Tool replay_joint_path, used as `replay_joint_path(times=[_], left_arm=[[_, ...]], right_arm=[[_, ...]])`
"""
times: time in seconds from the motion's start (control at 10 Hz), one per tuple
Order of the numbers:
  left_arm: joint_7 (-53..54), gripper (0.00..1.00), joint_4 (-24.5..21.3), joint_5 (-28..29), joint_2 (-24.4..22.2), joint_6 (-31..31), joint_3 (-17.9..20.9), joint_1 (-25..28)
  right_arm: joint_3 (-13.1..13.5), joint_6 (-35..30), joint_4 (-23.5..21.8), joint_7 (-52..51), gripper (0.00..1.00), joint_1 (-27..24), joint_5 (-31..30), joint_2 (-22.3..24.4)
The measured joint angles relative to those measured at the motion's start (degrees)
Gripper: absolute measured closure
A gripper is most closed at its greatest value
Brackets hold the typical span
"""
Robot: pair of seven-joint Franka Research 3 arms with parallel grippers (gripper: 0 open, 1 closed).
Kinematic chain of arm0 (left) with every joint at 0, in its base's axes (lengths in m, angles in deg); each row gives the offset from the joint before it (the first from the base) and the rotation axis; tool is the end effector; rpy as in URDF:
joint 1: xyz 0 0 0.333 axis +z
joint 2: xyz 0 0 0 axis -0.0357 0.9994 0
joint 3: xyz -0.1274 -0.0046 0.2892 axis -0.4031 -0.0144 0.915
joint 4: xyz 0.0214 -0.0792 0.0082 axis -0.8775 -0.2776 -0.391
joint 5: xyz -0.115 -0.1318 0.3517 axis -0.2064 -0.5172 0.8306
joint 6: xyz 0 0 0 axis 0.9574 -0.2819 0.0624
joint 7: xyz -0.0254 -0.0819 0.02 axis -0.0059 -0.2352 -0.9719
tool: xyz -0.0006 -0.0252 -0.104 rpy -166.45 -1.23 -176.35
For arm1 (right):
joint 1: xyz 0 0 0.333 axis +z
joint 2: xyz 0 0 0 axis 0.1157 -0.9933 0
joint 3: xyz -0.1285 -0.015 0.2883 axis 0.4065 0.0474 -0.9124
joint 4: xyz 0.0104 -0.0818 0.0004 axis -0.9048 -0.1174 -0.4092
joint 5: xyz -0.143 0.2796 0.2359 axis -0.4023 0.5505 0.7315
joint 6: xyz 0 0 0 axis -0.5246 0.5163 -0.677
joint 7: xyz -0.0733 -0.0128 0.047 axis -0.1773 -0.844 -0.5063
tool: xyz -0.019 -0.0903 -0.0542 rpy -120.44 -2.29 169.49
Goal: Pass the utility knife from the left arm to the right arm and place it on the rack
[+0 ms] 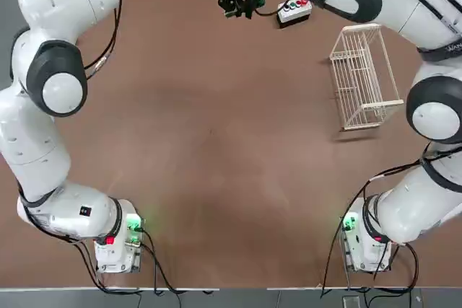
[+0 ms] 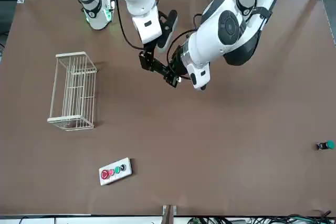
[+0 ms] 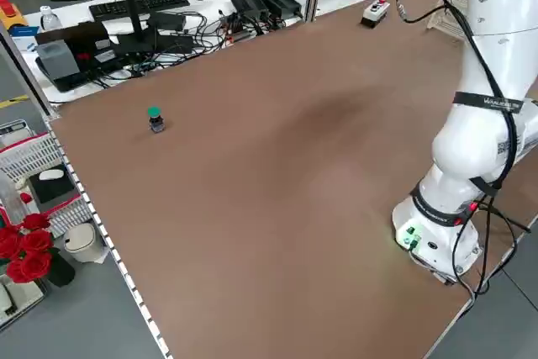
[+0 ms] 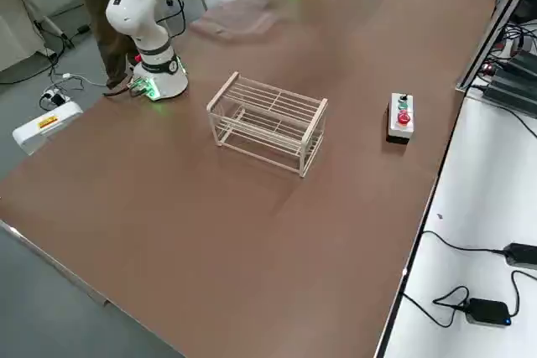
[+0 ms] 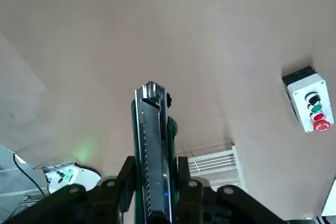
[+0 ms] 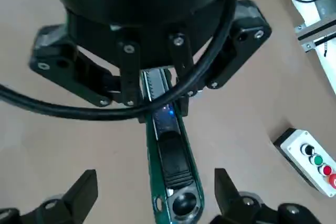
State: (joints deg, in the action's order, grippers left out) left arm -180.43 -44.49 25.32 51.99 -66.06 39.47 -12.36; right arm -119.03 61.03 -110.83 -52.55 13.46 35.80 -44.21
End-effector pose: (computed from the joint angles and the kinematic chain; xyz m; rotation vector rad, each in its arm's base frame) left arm 0.5405 -0.4529 0.5219 2.2039 1.6441 -0.6141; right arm 0.4865 0.4570 0.5818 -2.6044 -1.6801 -0.2463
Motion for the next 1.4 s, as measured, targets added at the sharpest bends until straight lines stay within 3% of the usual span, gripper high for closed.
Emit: replay_joint_path(times=[0.3, 0.4, 0.5, 0.6, 1.1, 1.4], left_arm=[[0.0, 0.64, 0.03, -0.72, -0.98, 0.75, 0.0, 0.58], [0.0, 0.64, 0.03, -0.73, -1.02, 0.87, -0.03, 0.57], [0.0, 0.64, 0.02, -0.74, -1.02, 0.92, -0.03, 0.58], [0.0, 0.64, 0.02, -0.74, -1.01, 1.05, -0.05, 0.58], [0.0, 0.64, 0.03, -0.75, -1.02, 1.05, -0.07, 0.61], [0.07, 0.64, 0.02, -0.75, -1.02, 1.38, -0.07, 0.62]], right_arm=[[0.0, -0.04, -0.23, 0.0, 0.06, 0.0, -0.36, -0.16], [0.0, -0.04, -0.23, 0.0, 0.11, 0.0, -0.39, -0.16], [0.01, -0.04, -0.23, 0.01, 0.26, 0.0, -0.4, -0.16], [0.04, -0.04, -0.21, 0.05, 0.3, -0.01, -0.45, -0.16], [0.04, 0.01, 0.31, 0.21, 0.3, -0.02, -0.45, -0.15], [0.13, 0.08, 0.35, 0.27, 0.43, -0.05, -0.69, -0.15]])
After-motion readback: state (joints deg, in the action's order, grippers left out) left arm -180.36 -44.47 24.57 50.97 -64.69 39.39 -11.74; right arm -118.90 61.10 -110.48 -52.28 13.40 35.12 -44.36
